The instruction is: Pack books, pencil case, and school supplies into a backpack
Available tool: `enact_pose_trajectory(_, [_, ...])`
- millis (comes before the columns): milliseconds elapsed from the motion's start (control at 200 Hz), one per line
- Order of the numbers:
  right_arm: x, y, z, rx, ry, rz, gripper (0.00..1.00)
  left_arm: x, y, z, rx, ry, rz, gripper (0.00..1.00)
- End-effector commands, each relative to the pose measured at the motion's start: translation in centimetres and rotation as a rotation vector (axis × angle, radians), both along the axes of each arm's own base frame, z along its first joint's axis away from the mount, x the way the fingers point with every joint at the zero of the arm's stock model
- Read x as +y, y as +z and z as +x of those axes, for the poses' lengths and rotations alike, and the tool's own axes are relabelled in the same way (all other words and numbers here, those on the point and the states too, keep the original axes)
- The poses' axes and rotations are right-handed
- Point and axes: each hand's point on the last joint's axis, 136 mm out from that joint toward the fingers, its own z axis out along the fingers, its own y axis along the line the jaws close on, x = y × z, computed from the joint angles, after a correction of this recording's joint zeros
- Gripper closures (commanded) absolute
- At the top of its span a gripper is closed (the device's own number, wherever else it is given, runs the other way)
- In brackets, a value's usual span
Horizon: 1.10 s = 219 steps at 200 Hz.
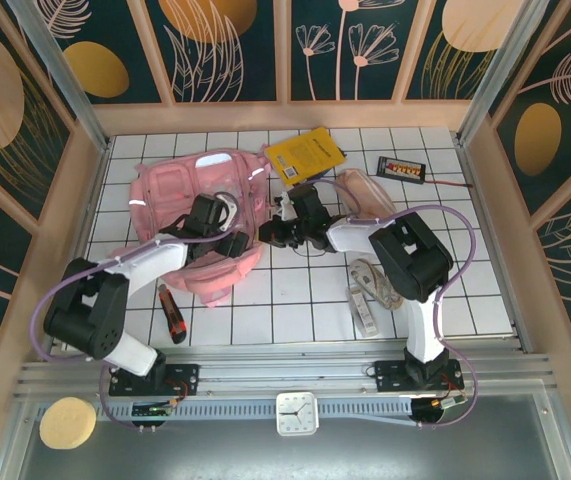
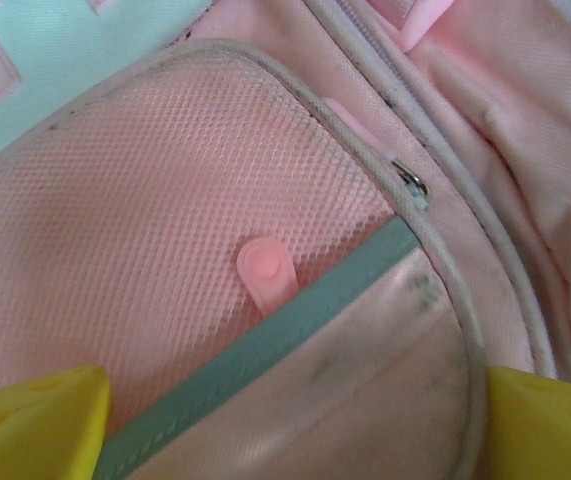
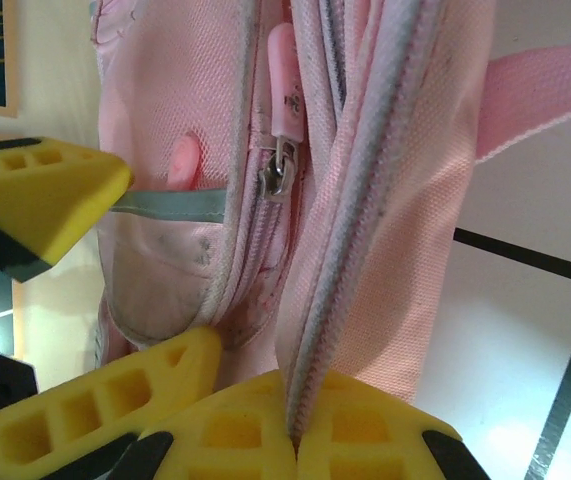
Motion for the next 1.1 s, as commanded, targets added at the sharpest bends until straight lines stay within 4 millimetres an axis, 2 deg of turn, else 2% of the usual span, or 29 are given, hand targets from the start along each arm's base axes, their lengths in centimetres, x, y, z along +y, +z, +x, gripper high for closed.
enact_pose_trajectory(0, [0.4,3.9,-0.5,-0.091,0.041,0.072,1.00,1.3,0.0,1.9,-0.020,0.051,0.095,0.11])
enact_pose_trajectory(135, [0.3,3.4,-0.8,-0.085,0.039,0.057,1.00,-0.8,-1.1,1.4,-0.007,-0.030,0.128,0.12])
enact_pose_trajectory(185, [0.4,3.5,-0.6,-0.089,0.034,0.056,1.00,-1.0,-2.1,0.9,0.010,-0.039,0.148,0.16])
enact_pose_trajectory(240, [0.4,3.7,-0.4,-0.091,0.031,0.059,1.00,-0.7,-3.3,0.4,0.038,-0.025,0.159,0.35])
enact_pose_trajectory(310, [0.3,3.7,-0.5,-0.090,0.033,0.054,1.00,-0.2,-3.8,0.2,0.046,-0.002,0.175,0.73])
enact_pose_trajectory(370, [0.1,3.6,-0.7,-0.093,0.035,0.040,1.00,0.2,-3.8,0.2,0.045,0.016,0.184,1.00])
enact_pose_trajectory(405, [-0.1,3.4,-0.8,-0.090,0.033,0.028,1.00,0.2,-3.6,0.3,0.043,0.021,0.184,1.00])
enact_pose_trajectory(480, [-0.7,2.9,-1.0,-0.089,0.026,0.004,1.00,0.2,-1.5,0.7,0.004,0.037,0.165,1.00])
enact_pose_trajectory(605, [-1.3,2.3,-1.5,-0.085,0.015,-0.017,1.00,-0.2,4.1,1.4,-0.098,0.053,0.099,1.00])
enact_pose_trajectory(635, [-1.3,2.3,-1.6,-0.086,0.014,-0.016,1.00,-0.2,4.6,1.2,-0.098,0.044,0.088,1.00])
enact_pose_trajectory(660, [-1.4,2.3,-1.7,-0.088,0.010,-0.015,1.00,-0.8,6.5,1.8,-0.125,0.029,0.060,1.00])
enact_pose_trajectory(771, [-1.1,2.4,-2.1,-0.097,0.024,0.004,1.00,-1.8,10.1,1.6,-0.145,-0.041,0.027,1.00])
enact_pose_trajectory(826, [-1.1,2.6,-2.0,-0.113,0.026,0.002,0.99,-1.7,11.5,1.3,-0.167,-0.053,0.024,1.00])
enact_pose_trajectory(856, [-1.1,2.9,-1.9,-0.122,0.026,0.002,0.95,-1.6,12.0,1.1,-0.176,-0.058,0.030,1.00])
enact_pose_trajectory(891, [-1.1,3.3,-1.7,-0.130,0.029,0.008,0.84,-1.5,12.6,0.7,-0.182,-0.078,0.041,1.00])
enact_pose_trajectory(931, [-1.2,4.2,-1.5,-0.143,0.030,0.013,0.76,-1.3,12.8,0.2,-0.186,-0.108,0.062,1.00])
enact_pose_trajectory(1091, [-3.4,8.2,-0.3,-0.215,-0.020,0.009,0.56,-0.8,13.8,-1.2,-0.215,-0.174,0.093,1.00])
